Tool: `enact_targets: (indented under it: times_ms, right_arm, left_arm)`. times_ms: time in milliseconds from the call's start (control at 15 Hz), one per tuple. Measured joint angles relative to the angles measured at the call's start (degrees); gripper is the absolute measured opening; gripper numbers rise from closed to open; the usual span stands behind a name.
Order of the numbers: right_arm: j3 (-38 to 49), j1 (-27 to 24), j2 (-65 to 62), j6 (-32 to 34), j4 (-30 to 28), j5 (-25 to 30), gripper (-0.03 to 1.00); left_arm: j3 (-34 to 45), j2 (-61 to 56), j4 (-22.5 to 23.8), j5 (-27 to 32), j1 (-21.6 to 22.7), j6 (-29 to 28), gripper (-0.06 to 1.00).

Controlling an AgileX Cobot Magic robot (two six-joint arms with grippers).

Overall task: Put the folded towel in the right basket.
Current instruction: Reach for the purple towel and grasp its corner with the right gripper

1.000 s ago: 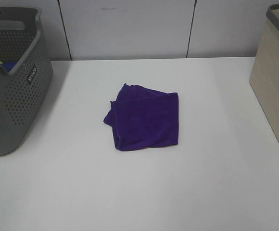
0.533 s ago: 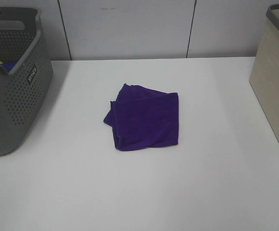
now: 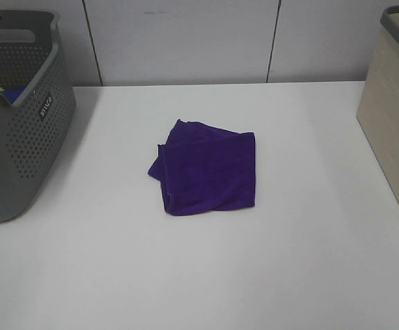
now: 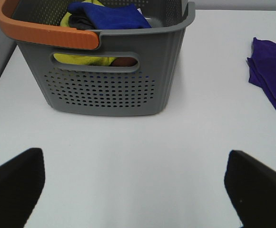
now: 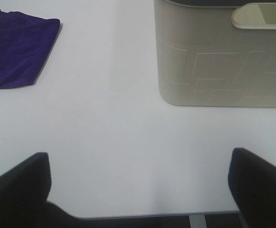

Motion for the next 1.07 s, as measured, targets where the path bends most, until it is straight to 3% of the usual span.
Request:
enact_targets:
  times_ms: [1067]
  right_arm:
    - [0.00, 0.00, 0.00, 0.00, 0.00, 0.00, 0.97]
  left_arm:
    - [0.00, 0.00, 0.00, 0.00, 0.00, 0.00, 0.99]
